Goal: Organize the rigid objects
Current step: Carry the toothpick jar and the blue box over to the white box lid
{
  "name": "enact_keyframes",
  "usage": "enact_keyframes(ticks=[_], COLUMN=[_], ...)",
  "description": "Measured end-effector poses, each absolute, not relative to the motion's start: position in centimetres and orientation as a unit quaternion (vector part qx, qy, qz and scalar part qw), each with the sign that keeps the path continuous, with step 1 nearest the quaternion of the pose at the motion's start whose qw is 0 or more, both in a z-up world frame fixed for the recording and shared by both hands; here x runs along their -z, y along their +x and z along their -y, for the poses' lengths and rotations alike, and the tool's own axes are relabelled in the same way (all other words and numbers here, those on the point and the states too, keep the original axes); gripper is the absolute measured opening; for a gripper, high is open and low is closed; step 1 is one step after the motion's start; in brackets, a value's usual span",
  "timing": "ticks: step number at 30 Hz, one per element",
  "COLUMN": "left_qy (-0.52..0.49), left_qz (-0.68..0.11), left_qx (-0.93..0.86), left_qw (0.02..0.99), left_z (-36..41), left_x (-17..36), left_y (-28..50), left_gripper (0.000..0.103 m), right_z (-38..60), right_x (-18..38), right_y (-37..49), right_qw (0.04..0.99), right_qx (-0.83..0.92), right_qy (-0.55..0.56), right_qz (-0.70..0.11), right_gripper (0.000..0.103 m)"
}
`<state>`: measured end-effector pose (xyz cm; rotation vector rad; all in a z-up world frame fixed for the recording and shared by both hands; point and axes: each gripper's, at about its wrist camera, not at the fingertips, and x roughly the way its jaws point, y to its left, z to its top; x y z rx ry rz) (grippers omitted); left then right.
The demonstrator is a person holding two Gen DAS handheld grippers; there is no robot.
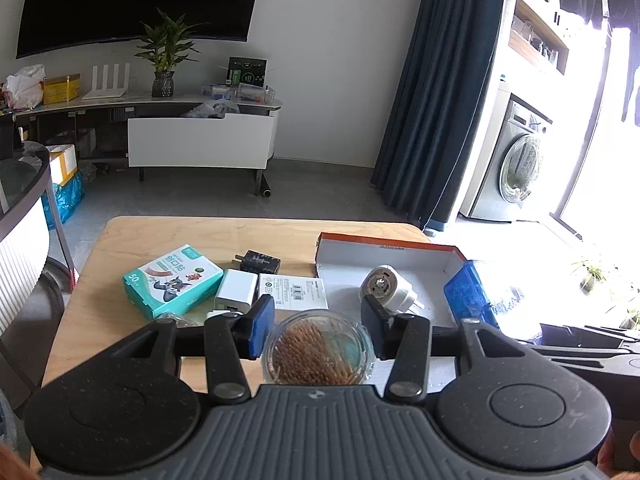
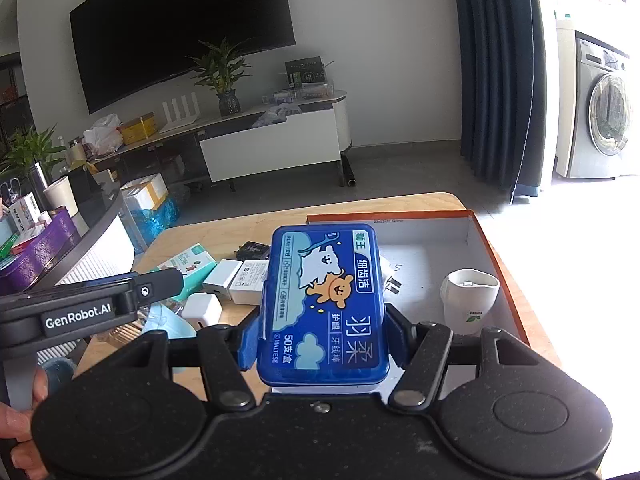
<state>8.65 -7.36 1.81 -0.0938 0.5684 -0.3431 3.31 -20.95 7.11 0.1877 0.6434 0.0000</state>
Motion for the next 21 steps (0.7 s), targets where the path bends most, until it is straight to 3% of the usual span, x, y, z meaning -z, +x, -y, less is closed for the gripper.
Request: enact_keyframes(ticks=[21], left_qy=[-0.026], left_qz=[-0.288], left_qx=[0.215], left_qw=[0.933], left_z=[13.1], left_x=[-1.8], left_y=[9.6], left_gripper=[0.048], right_z=[26.9], right_x=[-6.5], right_y=[1.4], right_qw=[0.943], right_qx=[0.064], right_qy=[0.121], right_qz=[-0.304], right_gripper=[0.073])
